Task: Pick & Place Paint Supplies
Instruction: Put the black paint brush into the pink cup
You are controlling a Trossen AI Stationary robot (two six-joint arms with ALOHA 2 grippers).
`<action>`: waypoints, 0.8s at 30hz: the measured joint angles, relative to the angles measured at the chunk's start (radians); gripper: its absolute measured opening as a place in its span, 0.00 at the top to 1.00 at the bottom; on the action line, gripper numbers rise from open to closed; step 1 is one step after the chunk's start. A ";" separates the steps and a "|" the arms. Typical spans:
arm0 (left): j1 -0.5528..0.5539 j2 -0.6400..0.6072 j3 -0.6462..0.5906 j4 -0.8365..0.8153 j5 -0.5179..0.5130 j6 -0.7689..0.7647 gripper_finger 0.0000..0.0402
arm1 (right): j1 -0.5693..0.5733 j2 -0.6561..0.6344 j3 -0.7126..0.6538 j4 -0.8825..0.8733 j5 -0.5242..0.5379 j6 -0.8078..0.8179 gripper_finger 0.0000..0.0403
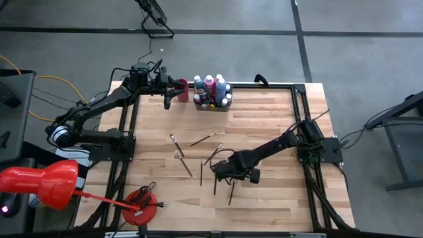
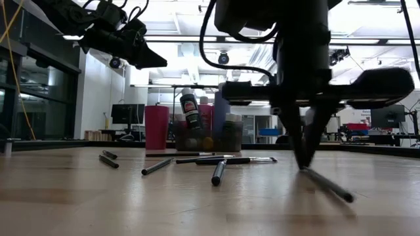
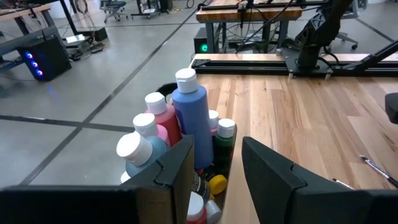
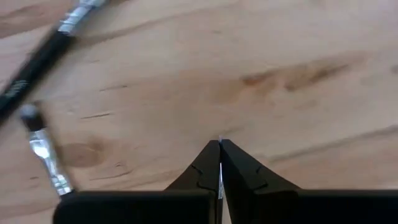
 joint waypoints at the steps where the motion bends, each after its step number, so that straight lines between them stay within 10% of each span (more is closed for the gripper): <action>1: 0.000 0.000 0.000 0.000 0.000 0.000 0.67 | -0.003 -0.003 0.000 0.003 0.022 -0.023 0.99; 13: 0.000 0.000 0.000 0.001 0.092 -0.056 0.67 | -0.058 -0.198 0.000 -0.017 0.282 -0.314 0.99; 24: -0.063 0.000 0.000 0.045 0.231 -0.292 0.67 | -0.183 -0.389 0.000 0.148 0.497 -0.943 0.99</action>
